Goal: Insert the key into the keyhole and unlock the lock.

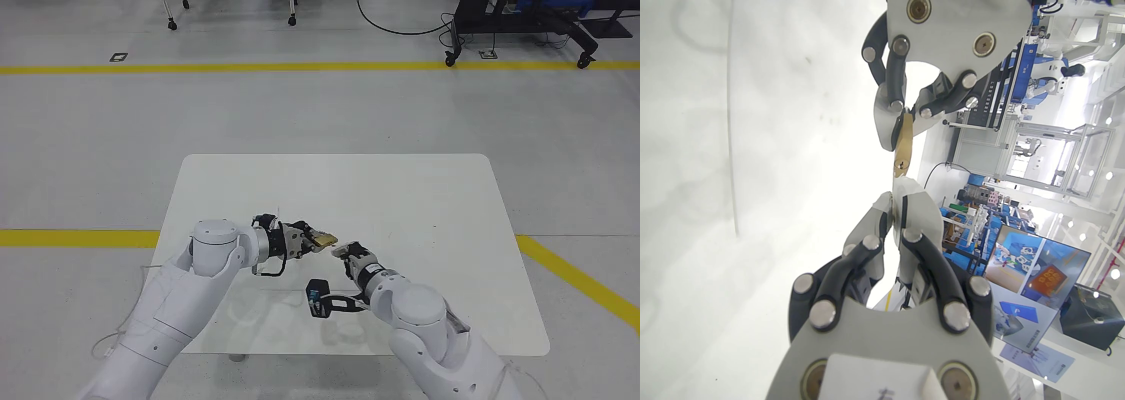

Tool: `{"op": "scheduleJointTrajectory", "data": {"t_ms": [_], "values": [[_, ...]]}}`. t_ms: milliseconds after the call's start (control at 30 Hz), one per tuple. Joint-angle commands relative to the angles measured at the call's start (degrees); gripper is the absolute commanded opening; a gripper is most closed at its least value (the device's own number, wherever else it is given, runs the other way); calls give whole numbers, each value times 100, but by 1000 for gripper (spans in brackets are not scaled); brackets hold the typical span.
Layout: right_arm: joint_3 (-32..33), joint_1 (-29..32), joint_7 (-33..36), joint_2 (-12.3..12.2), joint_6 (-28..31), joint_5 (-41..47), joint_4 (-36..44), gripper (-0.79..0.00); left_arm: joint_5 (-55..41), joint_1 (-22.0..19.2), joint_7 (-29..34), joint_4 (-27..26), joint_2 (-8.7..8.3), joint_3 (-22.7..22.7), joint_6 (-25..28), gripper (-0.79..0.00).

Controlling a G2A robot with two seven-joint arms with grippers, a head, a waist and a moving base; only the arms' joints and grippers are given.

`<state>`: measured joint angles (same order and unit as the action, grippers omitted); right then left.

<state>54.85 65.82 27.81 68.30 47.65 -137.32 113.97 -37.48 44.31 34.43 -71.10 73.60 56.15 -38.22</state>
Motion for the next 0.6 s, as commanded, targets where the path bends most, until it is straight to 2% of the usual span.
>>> {"op": "scheduleJointTrajectory", "data": {"t_ms": [0, 567], "values": [[2, 1, -3, 7, -10, 2, 0, -785, 15, -5, 0, 2, 0, -4, 0, -785], [14, -6, 57, 83, -43, -61, -60, -785, 94, -16, -26, -5, 14, -48, 14, -785]]}}
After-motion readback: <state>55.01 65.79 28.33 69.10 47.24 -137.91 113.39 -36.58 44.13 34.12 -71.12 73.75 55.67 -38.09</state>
